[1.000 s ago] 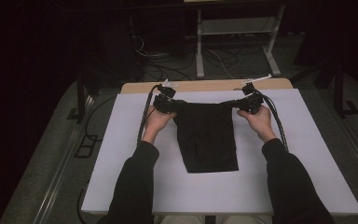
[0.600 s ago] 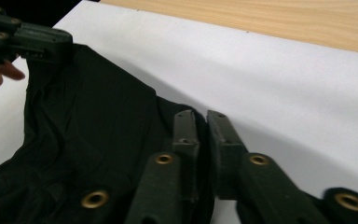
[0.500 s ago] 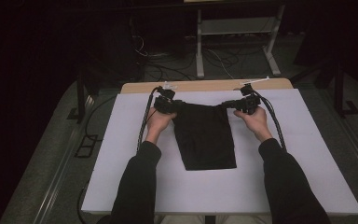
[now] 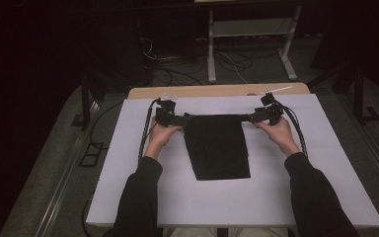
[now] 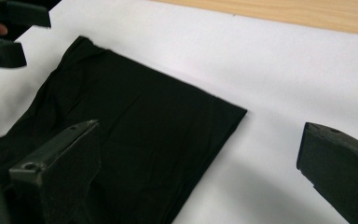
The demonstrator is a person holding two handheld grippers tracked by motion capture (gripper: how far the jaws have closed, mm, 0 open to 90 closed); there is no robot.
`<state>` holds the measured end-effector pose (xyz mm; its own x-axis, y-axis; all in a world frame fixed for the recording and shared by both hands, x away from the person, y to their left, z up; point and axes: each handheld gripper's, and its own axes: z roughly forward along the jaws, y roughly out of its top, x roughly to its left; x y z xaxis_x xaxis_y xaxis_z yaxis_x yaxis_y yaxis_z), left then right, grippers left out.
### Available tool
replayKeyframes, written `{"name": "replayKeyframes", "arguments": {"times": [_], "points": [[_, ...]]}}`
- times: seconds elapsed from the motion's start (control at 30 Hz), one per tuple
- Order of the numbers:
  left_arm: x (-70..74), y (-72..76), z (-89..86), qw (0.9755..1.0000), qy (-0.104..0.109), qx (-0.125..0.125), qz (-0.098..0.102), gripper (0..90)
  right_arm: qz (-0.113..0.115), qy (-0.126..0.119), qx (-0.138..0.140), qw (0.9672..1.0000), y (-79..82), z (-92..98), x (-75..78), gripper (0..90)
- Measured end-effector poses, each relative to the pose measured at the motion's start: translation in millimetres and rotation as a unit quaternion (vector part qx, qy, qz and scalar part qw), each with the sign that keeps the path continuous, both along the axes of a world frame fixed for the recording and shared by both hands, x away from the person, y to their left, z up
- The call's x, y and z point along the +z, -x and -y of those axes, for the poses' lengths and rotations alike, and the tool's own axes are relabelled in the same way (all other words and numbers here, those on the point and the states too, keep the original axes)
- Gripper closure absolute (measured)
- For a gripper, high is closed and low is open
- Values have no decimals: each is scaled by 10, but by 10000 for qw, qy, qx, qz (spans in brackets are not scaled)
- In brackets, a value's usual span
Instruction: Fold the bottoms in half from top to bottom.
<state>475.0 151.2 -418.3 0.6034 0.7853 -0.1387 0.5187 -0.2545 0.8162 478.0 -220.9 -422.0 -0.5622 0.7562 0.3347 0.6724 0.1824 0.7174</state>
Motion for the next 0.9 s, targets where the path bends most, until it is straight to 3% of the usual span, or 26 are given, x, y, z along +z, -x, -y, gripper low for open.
{"name": "replayKeyframes", "arguments": {"times": [0.37, 0.9], "points": [[50, 183, -245, 9995, 229, 7, 217, 0, 290, -126, 37, 9995, 273, 182, 87, 0], [178, 497, -542, 9983, 435, 43, 376, 0, 343, -77, 88, 9993, 641, 337, 79, 0]]}}
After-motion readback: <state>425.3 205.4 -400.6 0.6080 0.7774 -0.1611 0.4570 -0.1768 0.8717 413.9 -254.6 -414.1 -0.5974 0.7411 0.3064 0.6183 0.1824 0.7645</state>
